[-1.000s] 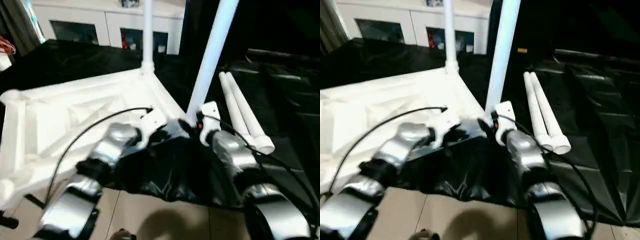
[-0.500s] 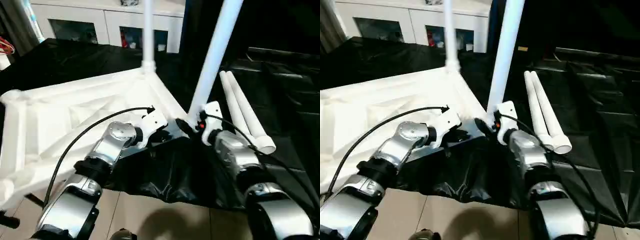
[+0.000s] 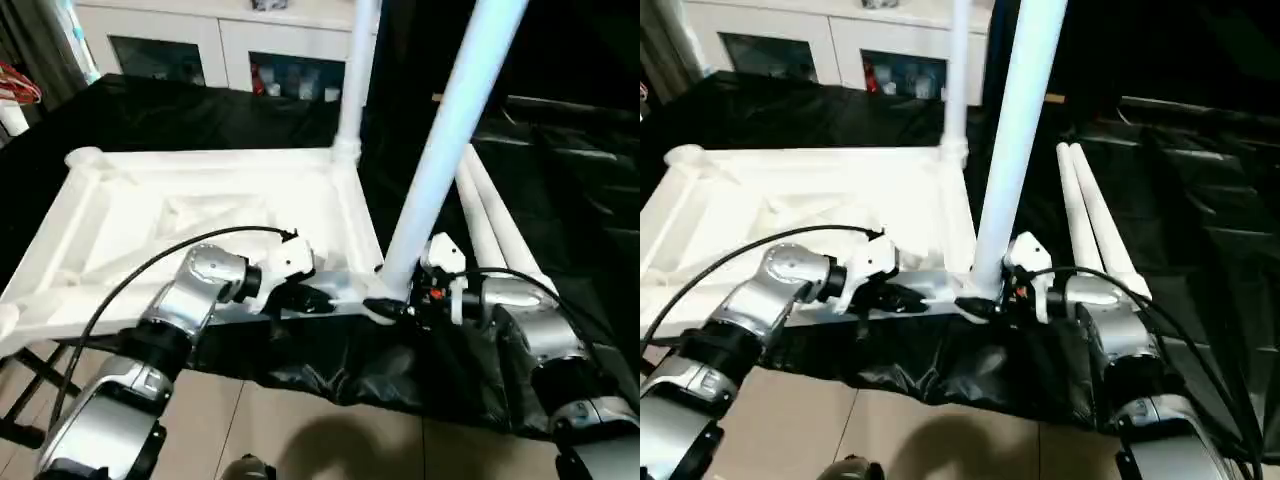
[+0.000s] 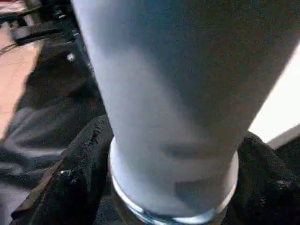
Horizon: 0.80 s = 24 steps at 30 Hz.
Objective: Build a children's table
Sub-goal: Rotate leg to tighten
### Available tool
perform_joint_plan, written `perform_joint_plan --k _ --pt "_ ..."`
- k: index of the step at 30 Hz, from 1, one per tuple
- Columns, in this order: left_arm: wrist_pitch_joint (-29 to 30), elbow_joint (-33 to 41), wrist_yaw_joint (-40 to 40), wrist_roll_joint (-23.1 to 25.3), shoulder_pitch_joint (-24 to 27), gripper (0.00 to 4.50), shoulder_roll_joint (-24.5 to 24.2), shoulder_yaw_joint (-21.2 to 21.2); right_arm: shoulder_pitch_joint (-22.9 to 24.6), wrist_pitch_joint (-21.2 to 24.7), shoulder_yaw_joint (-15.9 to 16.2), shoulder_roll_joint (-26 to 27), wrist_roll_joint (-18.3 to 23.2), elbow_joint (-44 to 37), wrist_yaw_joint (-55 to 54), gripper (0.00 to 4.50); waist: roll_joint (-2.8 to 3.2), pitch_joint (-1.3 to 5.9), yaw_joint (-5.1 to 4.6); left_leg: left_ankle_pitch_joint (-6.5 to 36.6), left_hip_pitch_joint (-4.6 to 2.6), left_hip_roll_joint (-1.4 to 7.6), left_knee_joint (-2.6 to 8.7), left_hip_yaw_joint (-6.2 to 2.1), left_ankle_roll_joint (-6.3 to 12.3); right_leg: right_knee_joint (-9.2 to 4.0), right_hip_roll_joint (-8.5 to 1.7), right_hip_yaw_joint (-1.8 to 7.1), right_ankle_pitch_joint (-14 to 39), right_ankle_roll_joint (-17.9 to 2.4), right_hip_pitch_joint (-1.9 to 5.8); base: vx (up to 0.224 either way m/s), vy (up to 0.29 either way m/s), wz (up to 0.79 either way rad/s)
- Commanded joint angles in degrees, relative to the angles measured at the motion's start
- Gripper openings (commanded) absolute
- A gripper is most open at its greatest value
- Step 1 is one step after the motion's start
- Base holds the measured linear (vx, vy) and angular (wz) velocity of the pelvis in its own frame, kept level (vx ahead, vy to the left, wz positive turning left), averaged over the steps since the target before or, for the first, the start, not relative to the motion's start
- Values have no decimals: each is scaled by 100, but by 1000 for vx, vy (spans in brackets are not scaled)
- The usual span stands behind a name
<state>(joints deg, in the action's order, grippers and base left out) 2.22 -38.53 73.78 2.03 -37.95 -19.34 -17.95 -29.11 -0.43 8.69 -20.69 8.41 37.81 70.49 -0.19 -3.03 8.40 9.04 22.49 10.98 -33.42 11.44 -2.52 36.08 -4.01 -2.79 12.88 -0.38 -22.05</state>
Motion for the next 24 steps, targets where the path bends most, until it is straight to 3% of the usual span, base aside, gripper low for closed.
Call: perform_joint_plan --k 1,7,11,17,18,20,22,23,24 --pt "-40 218 33 -61 -82 0 4 -11 71 87 308 65 69 -286 449 310 -34 367 -11 1138 -159 309 365 -133 343 -424 -478 235 329 -1395 186 0 0 0" --pt "6 230 132 -71 -55 0 -60 2 192 326 379 73 107 -517 614 279 -31 364 2 1229 -173 321 382 -140 250 -433 -493 238 548 -1366 179 0 0 0" --pt "38 59 -592 -21 -130 0 193 162 168 480 253 372 -51 -253 -230 278 -44 362 -9 1141 -159 307 374 -136 254 -423 -492 236 449 -1386 179 0 0 0" --pt "208 -347 -1668 131 -454 0 569 391 -191 438 -38 888 -461 605 -2154 277 -51 320 -138 1618 -178 286 459 -183 -130 -508 -529 244 1488 -1182 161 0 0 0" --pt "320 -392 -1866 150 -527 0 669 423 -337 465 -197 1063 -439 884 -2667 277 -42 337 -170 1590 -184 286 460 -189 -181 -504 -533 245 1441 -1162 164 0 0 0" --pt "320 -392 -1866 150 -527 0 669 423 -337 465 -197 1063 -439 884 -2667 277 -55 346 -182 1504 -194 282 432 -167 -94 -505 -517 253 1100 -1177 164 0 0 0" --pt "515 -451 -2270 197 -635 0 852 479 -555 441 -406 1331 -399 1225 -3403 277 -34 383 -189 1123 -167 265 391 -152 77 -433 -499 246 342 -1304 201 0 0 0" --pt "549 -462 -2350 206 -654 0 886 490 -592 425 -435 1375 -395 1277 -3526 277 -28 384 -208 1066 -170 271 387 -139 87 -419 -499 248 212 -1355 187 0 0 0" --pt "663 -488 -2622 256 -700 0 1022 496 -736 351 -518 1551 -386 1468 -3938 333 -32 378 -206 1045 -172 260 388 -144 108 -429 -494 233 193 -1387 200 0 0 0"
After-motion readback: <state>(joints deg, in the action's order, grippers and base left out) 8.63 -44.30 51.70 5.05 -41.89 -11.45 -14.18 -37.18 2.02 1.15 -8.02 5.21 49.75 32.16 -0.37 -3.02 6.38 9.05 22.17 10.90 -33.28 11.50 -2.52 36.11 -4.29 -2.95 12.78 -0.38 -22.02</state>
